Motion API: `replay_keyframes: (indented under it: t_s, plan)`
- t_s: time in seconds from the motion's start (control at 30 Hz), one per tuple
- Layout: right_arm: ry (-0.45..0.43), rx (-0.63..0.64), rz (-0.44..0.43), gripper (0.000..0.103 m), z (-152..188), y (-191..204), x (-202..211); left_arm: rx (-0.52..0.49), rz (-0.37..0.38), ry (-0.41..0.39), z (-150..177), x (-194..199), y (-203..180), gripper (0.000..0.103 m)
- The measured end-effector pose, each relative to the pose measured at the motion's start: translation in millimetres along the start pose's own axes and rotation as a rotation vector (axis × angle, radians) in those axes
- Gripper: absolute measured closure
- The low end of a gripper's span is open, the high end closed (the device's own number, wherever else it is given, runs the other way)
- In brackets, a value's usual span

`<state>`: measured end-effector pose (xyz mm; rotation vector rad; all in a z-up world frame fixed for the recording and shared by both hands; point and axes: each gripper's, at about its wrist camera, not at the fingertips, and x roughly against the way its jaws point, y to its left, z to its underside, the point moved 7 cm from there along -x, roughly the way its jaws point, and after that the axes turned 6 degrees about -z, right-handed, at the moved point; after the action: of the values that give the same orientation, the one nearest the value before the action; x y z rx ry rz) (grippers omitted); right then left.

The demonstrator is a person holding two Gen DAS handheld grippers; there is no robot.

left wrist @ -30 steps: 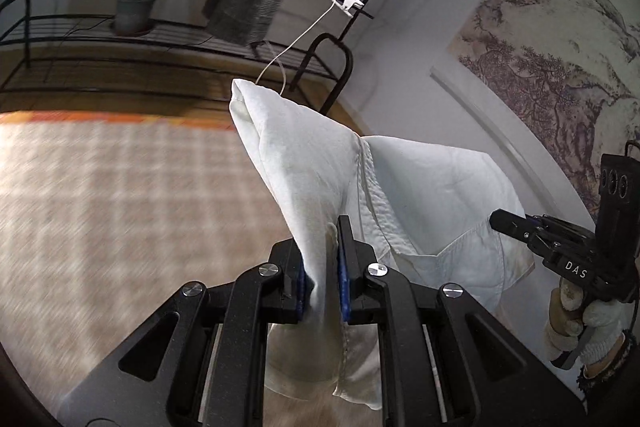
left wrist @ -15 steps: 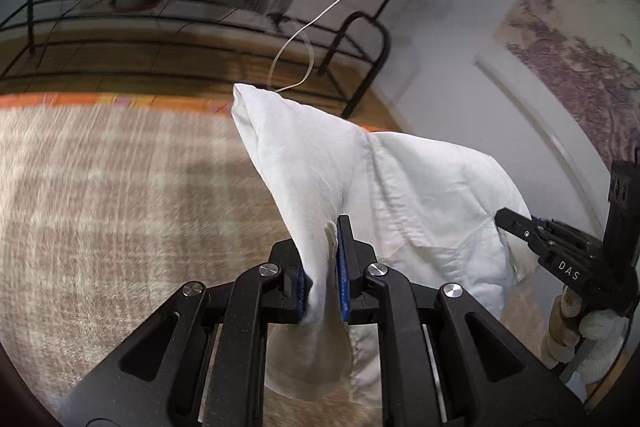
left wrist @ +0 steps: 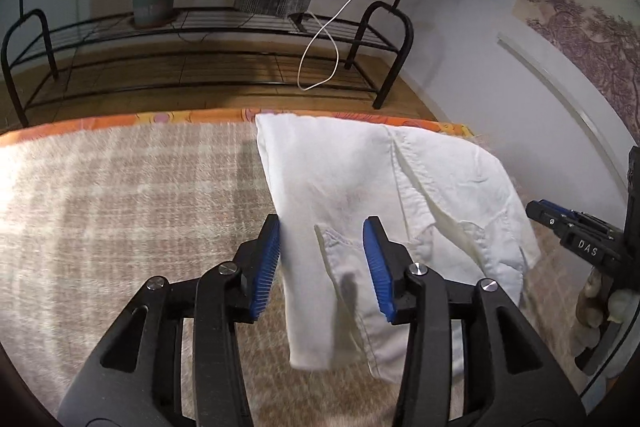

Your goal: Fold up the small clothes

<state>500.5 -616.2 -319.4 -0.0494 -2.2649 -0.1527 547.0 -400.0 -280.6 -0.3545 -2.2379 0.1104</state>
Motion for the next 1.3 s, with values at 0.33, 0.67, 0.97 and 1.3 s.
replay_keyframes:
  t_s: [0.33,0.67,0.97,1.3]
  plan:
    - [-0.084,-0.020,-0.024,0.072,0.2,24.8,79.0,-0.053,0.019,-0.076,3.8,90.5,-8.3,0.060]
    - [-0.184,-0.017,-0.051,0.072,18.2,71.3,199.0,-0.117,0.052,-0.176,26.6,219.0,-22.4,0.060]
    - [-0.253,0.005,-0.059,0.069,54.6,120.3,280.9,-0.177,0.053,-0.261,64.4,317.3,-19.7,0.049]
    - [-0.340,-0.022,-0.033,0.040,96.3,155.3,345.4,-0.214,0.060,-0.294,116.5,385.2,-8.5,0.031]
